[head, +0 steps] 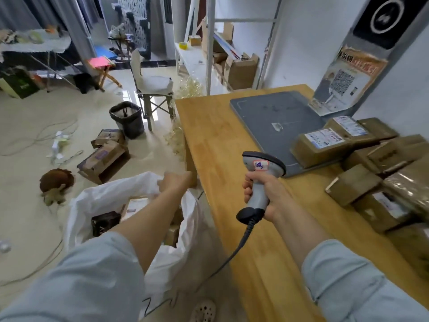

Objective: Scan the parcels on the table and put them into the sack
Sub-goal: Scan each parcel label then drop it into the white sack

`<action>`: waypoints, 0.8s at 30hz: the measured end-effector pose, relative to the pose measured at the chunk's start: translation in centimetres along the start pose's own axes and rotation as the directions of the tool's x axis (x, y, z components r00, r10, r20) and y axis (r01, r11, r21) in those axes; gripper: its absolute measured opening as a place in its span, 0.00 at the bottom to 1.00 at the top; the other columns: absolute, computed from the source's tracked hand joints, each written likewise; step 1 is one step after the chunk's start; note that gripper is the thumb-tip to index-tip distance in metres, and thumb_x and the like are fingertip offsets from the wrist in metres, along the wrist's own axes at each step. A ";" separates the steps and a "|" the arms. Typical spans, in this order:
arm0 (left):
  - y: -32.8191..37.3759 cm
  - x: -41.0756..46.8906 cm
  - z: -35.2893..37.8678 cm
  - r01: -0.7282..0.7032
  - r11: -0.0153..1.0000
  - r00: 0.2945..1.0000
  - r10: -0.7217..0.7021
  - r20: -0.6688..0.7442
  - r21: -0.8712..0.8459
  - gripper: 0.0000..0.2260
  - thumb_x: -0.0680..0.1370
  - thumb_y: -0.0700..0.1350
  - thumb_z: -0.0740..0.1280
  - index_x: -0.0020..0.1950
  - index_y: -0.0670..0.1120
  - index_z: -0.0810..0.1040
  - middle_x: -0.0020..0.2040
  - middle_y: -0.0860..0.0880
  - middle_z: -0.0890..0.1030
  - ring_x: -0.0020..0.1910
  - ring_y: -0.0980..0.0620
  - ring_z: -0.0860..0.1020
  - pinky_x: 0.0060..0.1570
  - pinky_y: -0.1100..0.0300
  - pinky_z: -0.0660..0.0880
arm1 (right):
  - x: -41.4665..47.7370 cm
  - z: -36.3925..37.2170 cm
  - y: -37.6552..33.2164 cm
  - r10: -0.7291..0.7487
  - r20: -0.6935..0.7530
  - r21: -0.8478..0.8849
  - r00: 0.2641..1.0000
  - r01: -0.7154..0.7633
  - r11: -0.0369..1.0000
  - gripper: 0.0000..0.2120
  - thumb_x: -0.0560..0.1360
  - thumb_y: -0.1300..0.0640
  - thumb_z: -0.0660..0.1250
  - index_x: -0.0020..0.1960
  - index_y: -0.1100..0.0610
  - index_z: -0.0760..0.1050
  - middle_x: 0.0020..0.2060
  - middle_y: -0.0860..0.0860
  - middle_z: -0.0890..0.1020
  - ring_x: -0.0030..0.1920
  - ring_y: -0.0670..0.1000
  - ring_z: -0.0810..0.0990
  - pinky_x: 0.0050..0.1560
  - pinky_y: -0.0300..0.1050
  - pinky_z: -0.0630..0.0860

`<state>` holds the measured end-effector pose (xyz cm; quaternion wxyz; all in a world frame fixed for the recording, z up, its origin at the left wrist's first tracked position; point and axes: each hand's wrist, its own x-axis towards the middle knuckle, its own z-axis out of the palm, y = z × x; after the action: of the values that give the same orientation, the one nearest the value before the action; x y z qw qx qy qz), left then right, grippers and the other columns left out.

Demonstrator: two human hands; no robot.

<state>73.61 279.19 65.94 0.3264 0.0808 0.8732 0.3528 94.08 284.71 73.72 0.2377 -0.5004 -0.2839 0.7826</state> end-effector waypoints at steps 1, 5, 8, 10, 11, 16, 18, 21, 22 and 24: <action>1.5 -1.0 1.3 -0.062 0.998 0.998 0.062 0.023 0.016 0.30 0.76 0.54 0.67 0.72 0.41 0.64 0.69 0.38 0.67 0.66 0.38 0.68 0.61 0.48 0.70 | -0.3 -0.9 -0.6 -0.021 -0.028 0.033 0.999 0.022 0.999 0.05 0.73 0.64 0.67 0.42 0.61 0.72 0.27 0.54 0.77 0.22 0.48 0.72 0.23 0.37 0.72; 7.0 -5.2 7.6 -0.278 0.961 0.940 0.269 0.210 0.013 0.34 0.76 0.55 0.68 0.77 0.43 0.58 0.73 0.41 0.64 0.68 0.40 0.68 0.64 0.47 0.71 | -2.0 -5.8 -3.2 -0.087 -0.168 0.144 0.982 0.112 0.983 0.05 0.74 0.66 0.66 0.41 0.62 0.71 0.25 0.54 0.76 0.20 0.47 0.72 0.22 0.37 0.71; 10.6 -9.2 12.3 -0.425 0.905 0.854 0.399 0.335 0.007 0.32 0.77 0.51 0.68 0.76 0.43 0.59 0.70 0.43 0.68 0.65 0.42 0.71 0.56 0.54 0.72 | -3.5 -9.9 -5.1 -0.133 -0.274 0.193 0.953 0.190 0.963 0.05 0.74 0.66 0.66 0.42 0.61 0.70 0.25 0.54 0.76 0.20 0.47 0.72 0.22 0.36 0.71; 12.4 -11.9 15.4 -0.519 0.855 0.778 0.474 0.412 -0.002 0.30 0.76 0.49 0.69 0.75 0.43 0.62 0.69 0.44 0.70 0.64 0.44 0.72 0.54 0.55 0.72 | -4.6 -12.6 -6.3 -0.146 -0.332 0.217 0.932 0.226 0.950 0.06 0.74 0.66 0.65 0.40 0.61 0.70 0.24 0.53 0.76 0.20 0.46 0.72 0.22 0.35 0.71; 13.1 -12.9 17.1 -0.562 0.827 0.740 0.495 0.455 0.014 0.31 0.76 0.49 0.69 0.75 0.43 0.62 0.70 0.43 0.69 0.65 0.44 0.71 0.56 0.55 0.73 | -5.1 -14.0 -6.8 -0.147 -0.358 0.231 0.922 0.241 0.943 0.07 0.75 0.66 0.65 0.39 0.61 0.70 0.23 0.53 0.76 0.20 0.46 0.72 0.22 0.35 0.71; 14.9 -16.4 25.3 -0.718 0.682 0.602 0.512 0.612 0.136 0.26 0.74 0.51 0.71 0.69 0.45 0.68 0.63 0.45 0.73 0.52 0.48 0.77 0.42 0.57 0.78 | -6.4 -20.4 -7.7 -0.109 -0.465 0.316 0.879 0.280 0.906 0.07 0.74 0.66 0.66 0.37 0.62 0.72 0.25 0.54 0.76 0.20 0.47 0.72 0.22 0.35 0.71; 15.3 -17.2 28.3 -0.753 0.629 0.585 0.509 0.631 0.192 0.22 0.75 0.52 0.70 0.64 0.45 0.70 0.59 0.46 0.74 0.51 0.49 0.74 0.42 0.59 0.75 | -6.4 -22.2 -7.7 -0.092 -0.501 0.322 0.860 0.284 0.903 0.07 0.73 0.67 0.66 0.37 0.62 0.72 0.25 0.55 0.77 0.20 0.47 0.72 0.22 0.36 0.71; 15.9 -18.4 32.3 -0.770 0.600 0.568 0.488 0.663 0.218 0.27 0.71 0.58 0.72 0.63 0.45 0.70 0.59 0.46 0.75 0.57 0.47 0.74 0.55 0.53 0.76 | -6.0 -24.2 -7.7 -0.066 -0.531 0.306 0.845 0.264 0.915 0.06 0.72 0.67 0.67 0.38 0.63 0.73 0.24 0.55 0.78 0.20 0.47 0.73 0.22 0.36 0.72; 16.0 -18.7 33.6 -0.771 0.585 0.576 0.475 0.665 0.251 0.38 0.67 0.61 0.73 0.70 0.44 0.66 0.65 0.44 0.72 0.64 0.44 0.72 0.61 0.49 0.74 | -5.8 -24.8 -7.7 -0.061 -0.538 0.298 0.841 0.257 0.919 0.05 0.72 0.67 0.67 0.38 0.63 0.74 0.25 0.55 0.78 0.20 0.48 0.73 0.22 0.36 0.72; 16.2 -19.3 35.8 -0.757 0.572 0.615 0.459 0.641 0.316 0.54 0.65 0.62 0.76 0.78 0.40 0.51 0.74 0.40 0.61 0.73 0.41 0.62 0.69 0.46 0.66 | -5.2 -26.1 -7.8 -0.071 -0.551 0.261 0.831 0.253 0.932 0.05 0.71 0.67 0.68 0.37 0.64 0.75 0.26 0.56 0.78 0.21 0.49 0.73 0.24 0.38 0.72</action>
<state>109.50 304.17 67.45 0.3491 0.5664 0.7333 0.1399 120.74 292.36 73.58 0.4521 -0.6256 -0.1165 0.6251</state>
